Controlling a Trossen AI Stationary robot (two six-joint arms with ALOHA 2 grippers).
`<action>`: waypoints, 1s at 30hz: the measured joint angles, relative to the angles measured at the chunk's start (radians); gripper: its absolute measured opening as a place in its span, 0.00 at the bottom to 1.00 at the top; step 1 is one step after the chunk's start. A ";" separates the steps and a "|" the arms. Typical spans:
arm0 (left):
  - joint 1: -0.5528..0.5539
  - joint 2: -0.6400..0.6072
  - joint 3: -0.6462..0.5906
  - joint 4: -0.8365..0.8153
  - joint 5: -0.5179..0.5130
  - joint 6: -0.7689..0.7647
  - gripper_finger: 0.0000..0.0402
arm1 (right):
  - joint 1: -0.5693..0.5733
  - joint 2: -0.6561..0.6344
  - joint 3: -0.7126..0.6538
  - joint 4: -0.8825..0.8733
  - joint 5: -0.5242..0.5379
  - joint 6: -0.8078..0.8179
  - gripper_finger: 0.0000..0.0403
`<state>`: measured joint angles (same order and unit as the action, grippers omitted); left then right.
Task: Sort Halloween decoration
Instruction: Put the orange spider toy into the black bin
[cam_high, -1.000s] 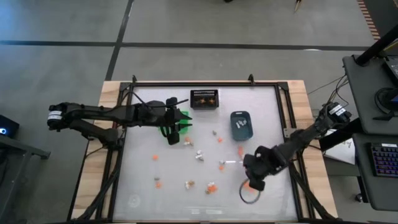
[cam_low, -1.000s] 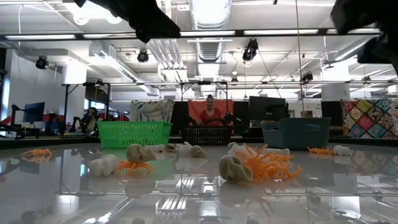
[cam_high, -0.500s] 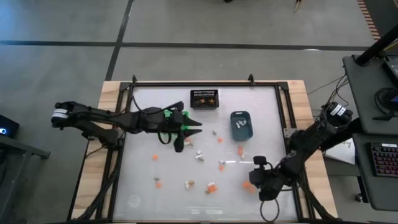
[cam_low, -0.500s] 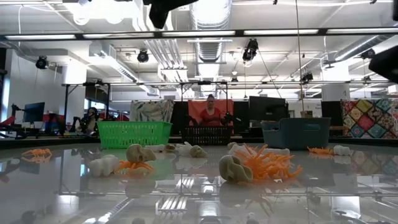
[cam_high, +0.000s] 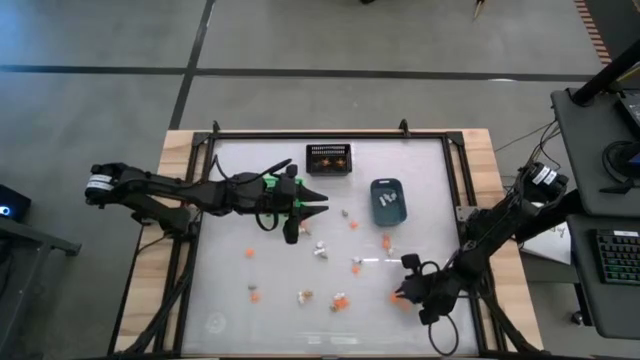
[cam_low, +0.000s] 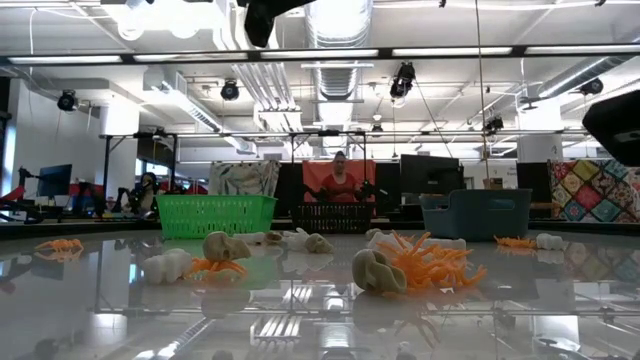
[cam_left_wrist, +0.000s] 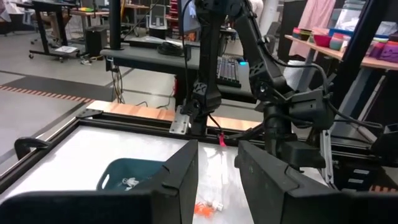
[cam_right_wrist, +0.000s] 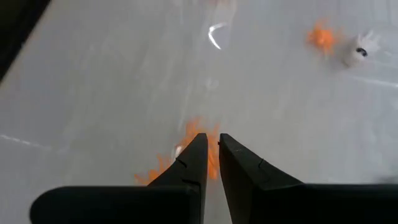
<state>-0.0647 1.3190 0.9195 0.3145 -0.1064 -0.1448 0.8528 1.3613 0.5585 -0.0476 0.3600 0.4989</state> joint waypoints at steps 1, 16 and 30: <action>0.000 0.000 0.000 0.000 -0.008 0.000 0.24 | 0.000 0.000 -0.015 0.034 0.000 -0.001 0.08; 0.000 0.000 0.000 0.000 -0.048 -0.003 0.24 | 0.000 0.000 -0.078 0.079 -0.045 0.032 0.08; 0.000 0.000 0.000 0.000 -0.051 0.000 0.24 | -0.002 0.001 -0.079 0.081 -0.024 0.041 0.08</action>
<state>-0.0647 1.3190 0.9195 0.3145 -0.1574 -0.1444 0.8505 1.3624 0.4791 0.0337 0.3362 0.5394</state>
